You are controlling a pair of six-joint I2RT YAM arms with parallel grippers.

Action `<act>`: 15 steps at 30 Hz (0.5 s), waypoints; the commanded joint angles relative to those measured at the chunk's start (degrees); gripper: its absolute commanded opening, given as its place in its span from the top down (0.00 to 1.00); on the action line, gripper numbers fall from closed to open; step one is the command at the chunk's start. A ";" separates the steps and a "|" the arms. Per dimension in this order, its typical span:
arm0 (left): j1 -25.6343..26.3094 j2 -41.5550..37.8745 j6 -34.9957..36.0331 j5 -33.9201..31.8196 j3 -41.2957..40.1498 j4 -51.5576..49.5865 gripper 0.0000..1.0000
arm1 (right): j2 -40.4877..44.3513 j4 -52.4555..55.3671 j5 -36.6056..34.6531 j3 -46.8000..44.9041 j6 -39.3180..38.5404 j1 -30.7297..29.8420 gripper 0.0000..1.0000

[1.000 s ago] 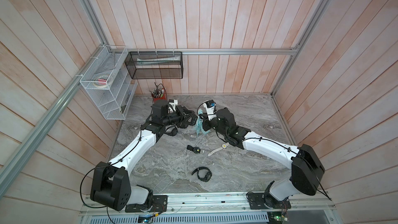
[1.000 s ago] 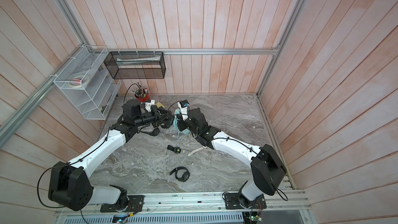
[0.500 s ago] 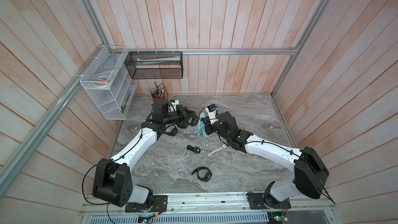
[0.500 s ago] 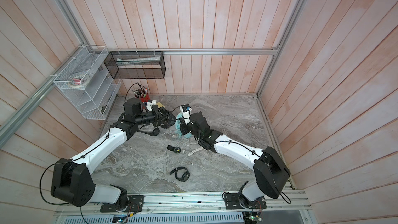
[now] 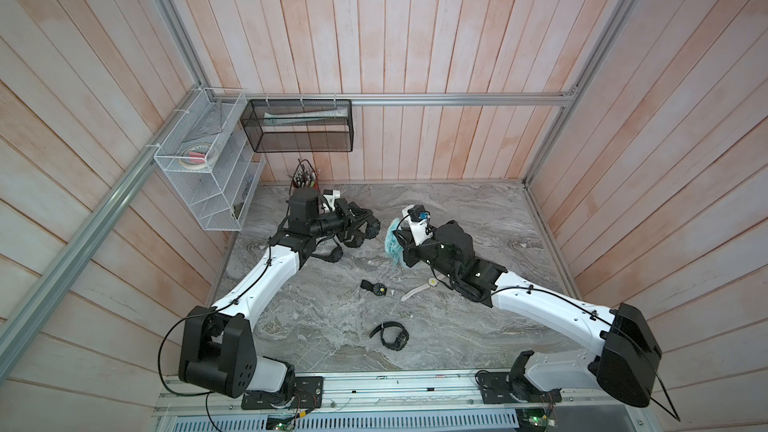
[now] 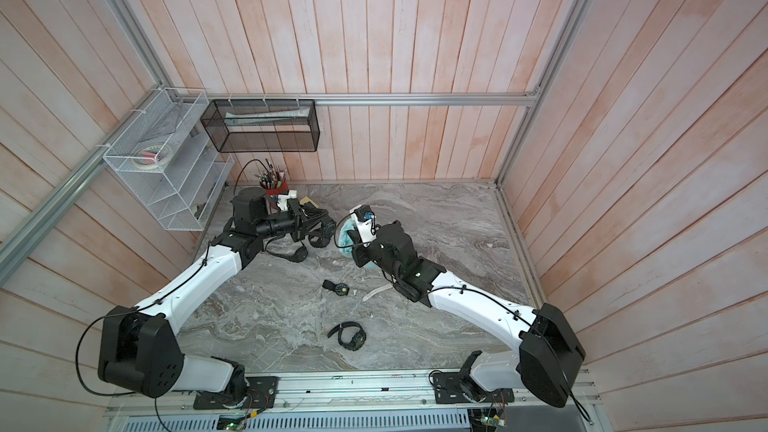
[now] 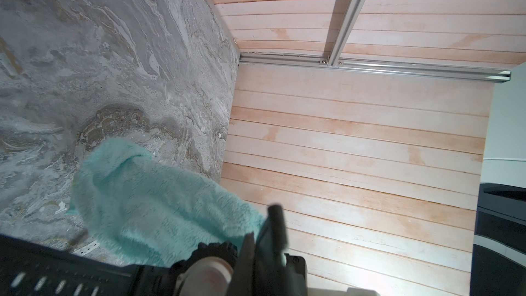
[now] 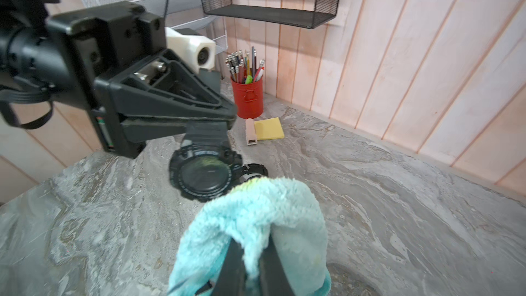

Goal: Wipe the watch dial
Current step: Wipe the dirt from the watch dial.

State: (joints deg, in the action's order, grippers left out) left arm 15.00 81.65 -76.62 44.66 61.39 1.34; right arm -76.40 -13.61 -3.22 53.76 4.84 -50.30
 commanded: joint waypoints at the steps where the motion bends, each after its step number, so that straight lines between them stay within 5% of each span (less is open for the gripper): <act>1: -0.08 -1.49 -0.21 0.60 0.41 1.56 1.00 | -1.68 -2.92 2.82 1.82 -2.57 -2.06 1.00; 15: 2.91 -1.94 -1.30 -0.47 -2.34 3.14 1.00 | -9.69 -8.22 0.52 7.55 -3.31 -3.36 1.00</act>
State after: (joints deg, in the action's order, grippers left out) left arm 16.51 81.08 -77.01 43.09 60.69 2.87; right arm -85.52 -15.86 -0.43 59.31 1.63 -53.45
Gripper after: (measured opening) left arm 0.071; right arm 0.092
